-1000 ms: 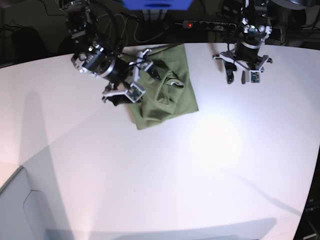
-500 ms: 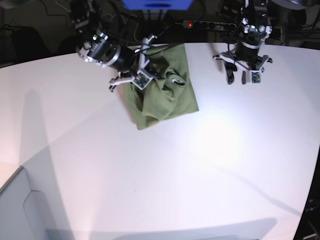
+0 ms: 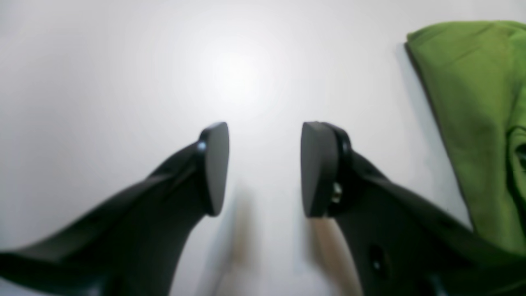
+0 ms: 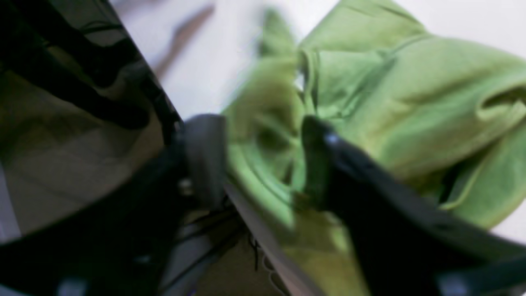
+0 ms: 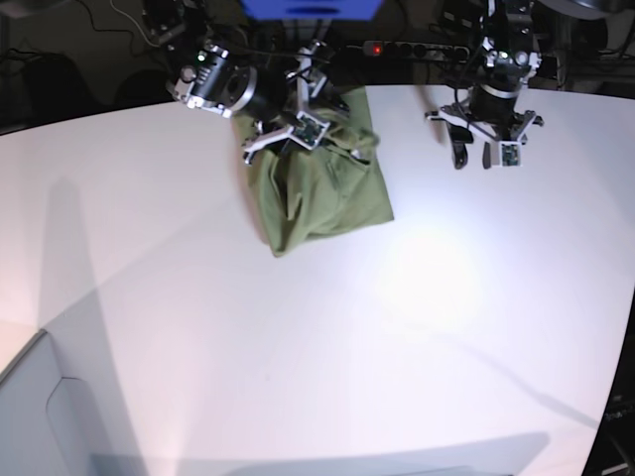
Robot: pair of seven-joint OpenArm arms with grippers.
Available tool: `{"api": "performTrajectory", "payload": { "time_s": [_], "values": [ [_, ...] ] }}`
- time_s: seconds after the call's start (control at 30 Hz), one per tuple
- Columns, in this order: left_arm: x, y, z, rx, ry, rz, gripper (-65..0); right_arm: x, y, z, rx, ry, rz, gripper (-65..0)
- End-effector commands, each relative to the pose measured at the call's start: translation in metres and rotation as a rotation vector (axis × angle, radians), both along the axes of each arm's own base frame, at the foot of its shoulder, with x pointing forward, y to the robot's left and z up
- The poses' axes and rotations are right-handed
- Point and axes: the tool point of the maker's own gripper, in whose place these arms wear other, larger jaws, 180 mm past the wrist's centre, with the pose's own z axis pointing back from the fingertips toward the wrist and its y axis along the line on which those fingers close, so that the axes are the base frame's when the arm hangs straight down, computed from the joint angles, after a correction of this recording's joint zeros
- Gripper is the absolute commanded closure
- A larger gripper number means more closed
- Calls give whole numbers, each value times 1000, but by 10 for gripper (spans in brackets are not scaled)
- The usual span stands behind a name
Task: Fold the T-shirt properly
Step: 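Fold the bundle over with the right gripper and release it, then regrasp the green bundle's edge with the right gripper and press it flat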
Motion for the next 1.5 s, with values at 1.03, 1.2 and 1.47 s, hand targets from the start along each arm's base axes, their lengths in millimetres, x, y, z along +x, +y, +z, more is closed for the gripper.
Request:
{"api": "performTrajectory", "payload": {
  "time_s": [1.03, 1.2, 1.47],
  "values": [
    [5, 24, 38, 62, -97, 39, -276, 11, 1, 27, -1, -138, 114, -531],
    [3, 24, 37, 62, -93, 39, -276, 42, -21, 16, -27, -105, -40, -530],
    [-3, 24, 34, 62, -76, 38, -276, 46, -31, 1, -52, -49, -100, -530]
  ]
}}
